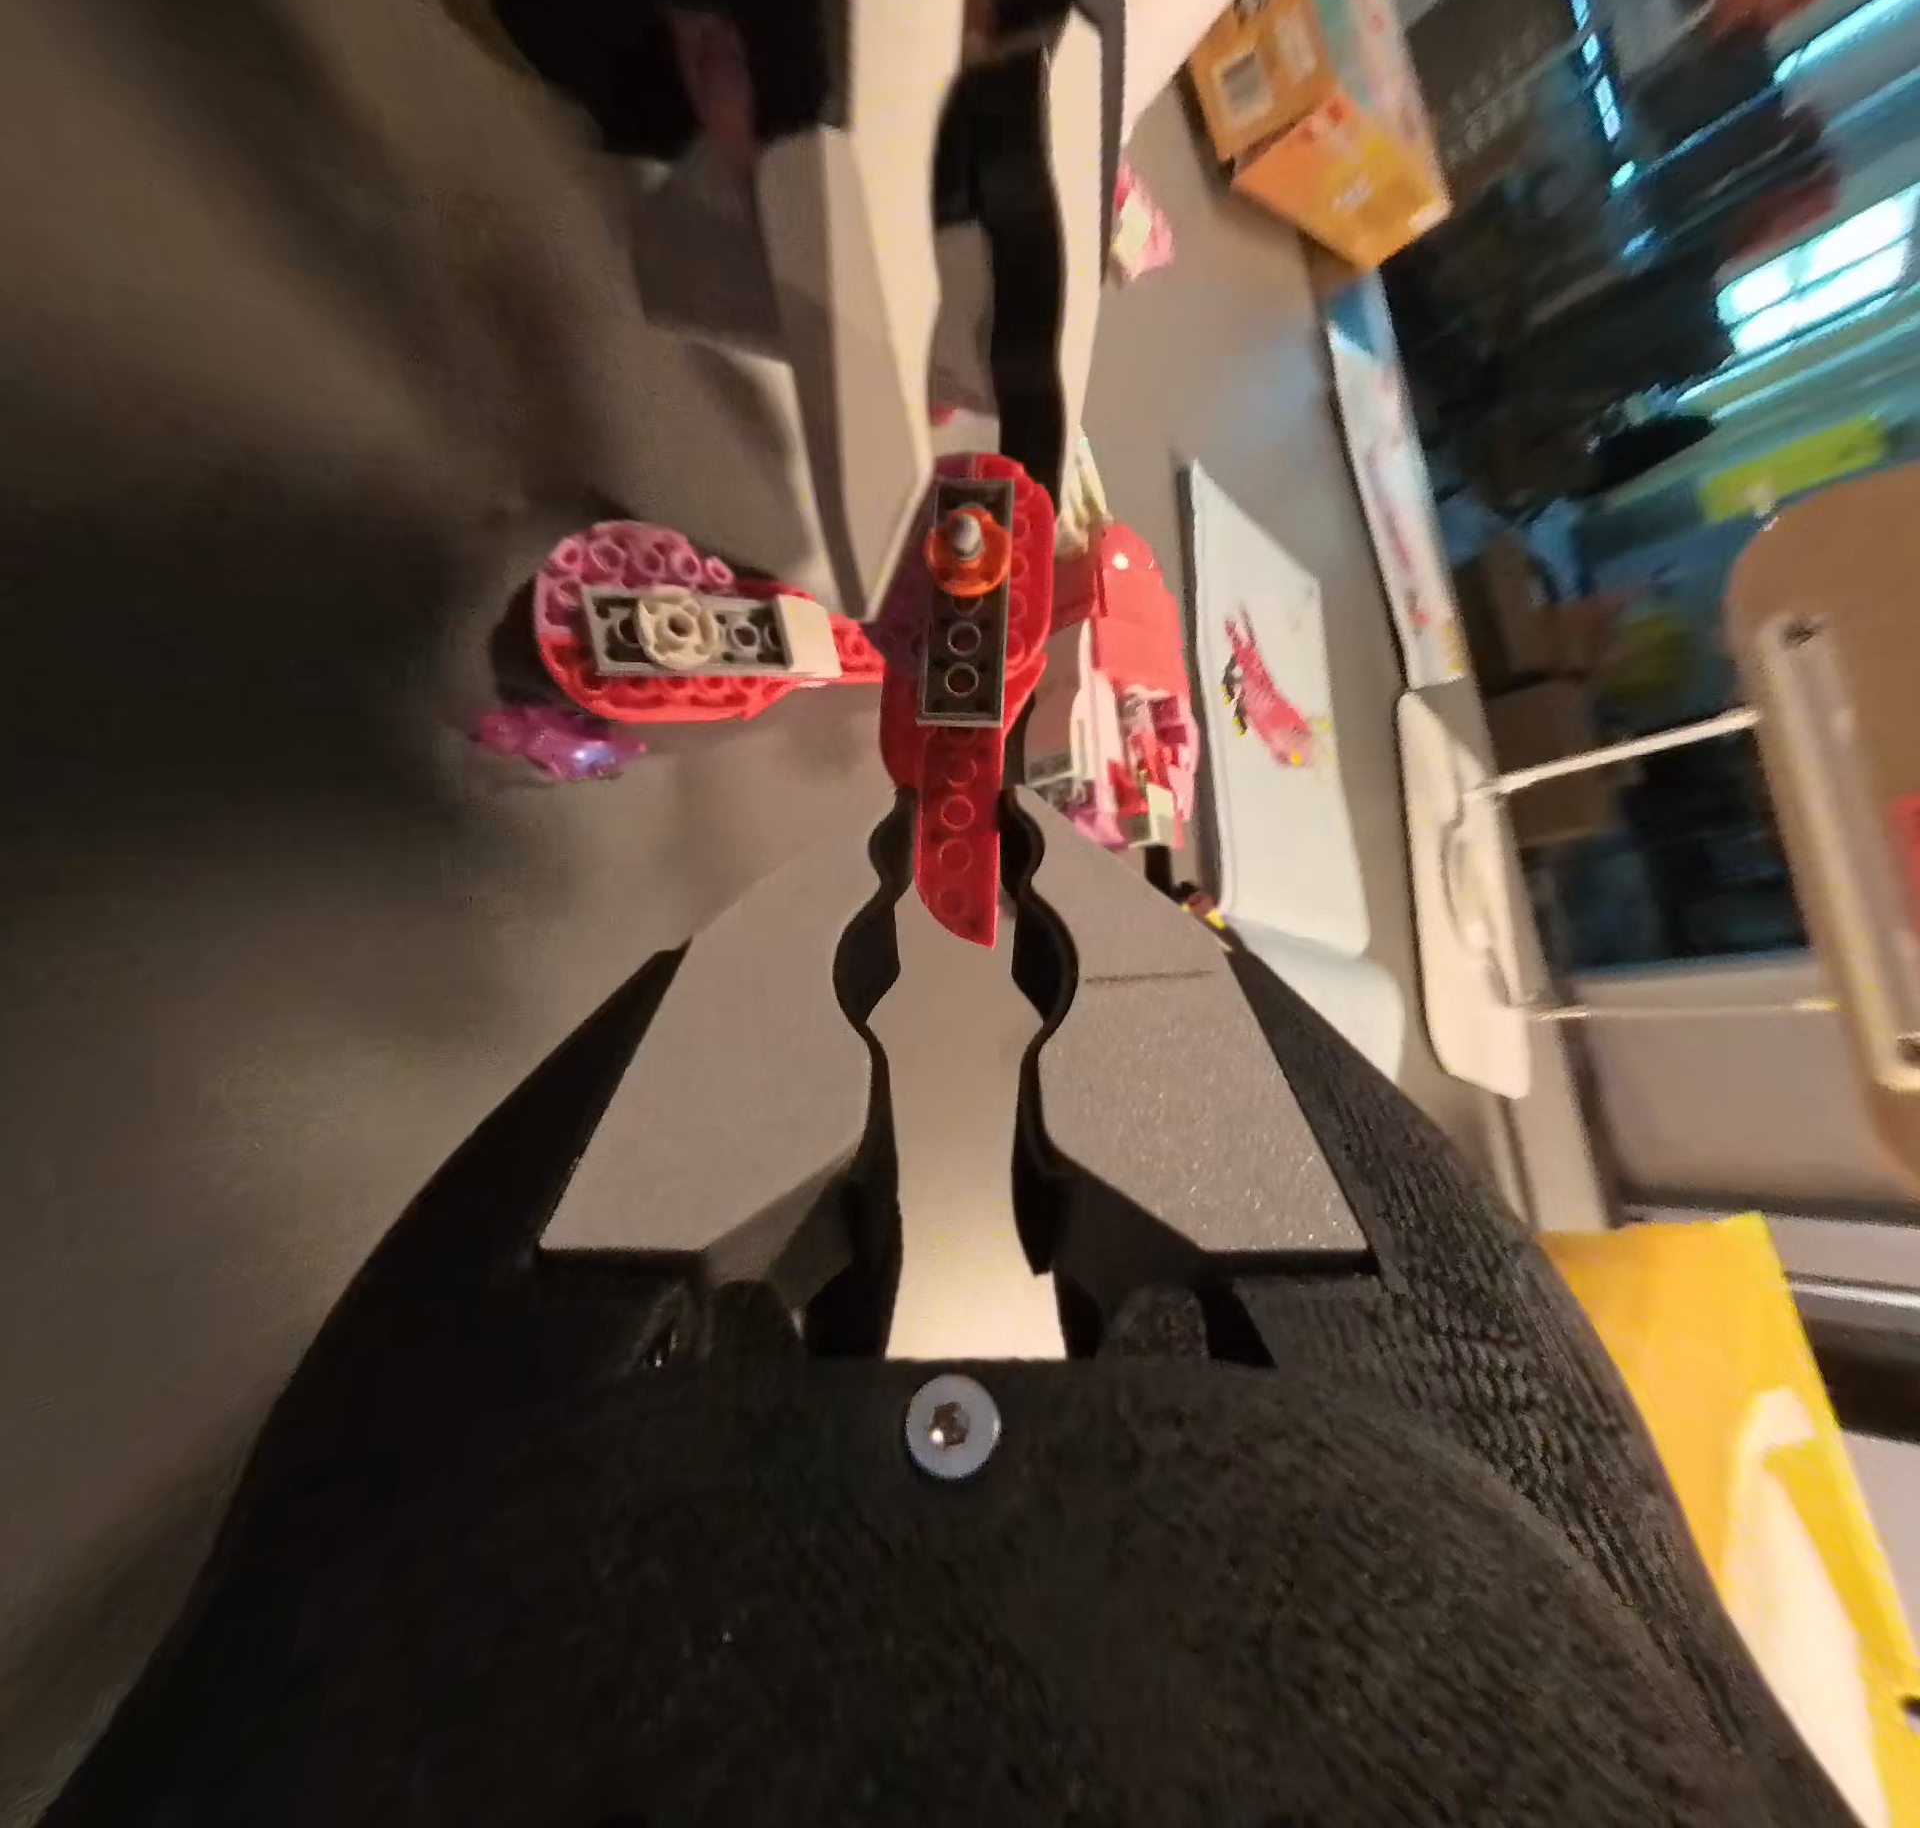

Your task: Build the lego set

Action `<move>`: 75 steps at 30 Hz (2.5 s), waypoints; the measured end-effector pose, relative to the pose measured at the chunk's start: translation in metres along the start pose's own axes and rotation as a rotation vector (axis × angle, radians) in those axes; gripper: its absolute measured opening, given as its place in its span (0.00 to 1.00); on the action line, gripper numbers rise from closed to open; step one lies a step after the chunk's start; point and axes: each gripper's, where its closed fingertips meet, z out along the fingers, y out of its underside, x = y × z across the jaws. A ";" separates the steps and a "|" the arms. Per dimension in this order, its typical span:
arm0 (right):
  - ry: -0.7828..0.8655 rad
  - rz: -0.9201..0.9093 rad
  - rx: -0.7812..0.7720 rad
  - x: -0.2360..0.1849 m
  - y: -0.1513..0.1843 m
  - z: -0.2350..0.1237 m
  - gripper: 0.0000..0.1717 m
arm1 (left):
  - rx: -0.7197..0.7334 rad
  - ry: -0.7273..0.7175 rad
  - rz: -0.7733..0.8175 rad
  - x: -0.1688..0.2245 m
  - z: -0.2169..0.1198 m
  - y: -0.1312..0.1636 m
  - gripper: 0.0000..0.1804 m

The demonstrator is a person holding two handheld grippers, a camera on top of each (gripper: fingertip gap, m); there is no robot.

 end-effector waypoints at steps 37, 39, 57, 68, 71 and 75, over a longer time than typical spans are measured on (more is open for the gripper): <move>0.924 -0.618 -0.129 0.091 0.011 -0.003 0.04 | 0.146 -0.333 0.371 -0.046 -0.037 -0.017 0.30; 0.936 -0.646 -0.132 0.093 0.013 -0.002 0.04 | 0.093 -0.327 0.381 -0.052 -0.033 -0.013 0.34; 0.721 -0.305 -0.221 0.095 0.055 0.031 0.03 | -0.232 -0.162 0.477 -0.093 0.022 0.003 0.33; 0.717 -0.510 -0.297 0.087 0.040 0.044 0.04 | -0.208 -0.172 0.489 -0.092 0.021 0.005 0.36; 0.735 -0.620 -0.308 0.084 0.038 0.046 0.04 | -0.227 -0.178 0.468 -0.096 0.020 0.008 0.40; 0.744 -0.658 -0.312 0.083 0.037 0.047 0.04 | -0.241 -0.164 0.419 -0.098 0.020 0.011 0.36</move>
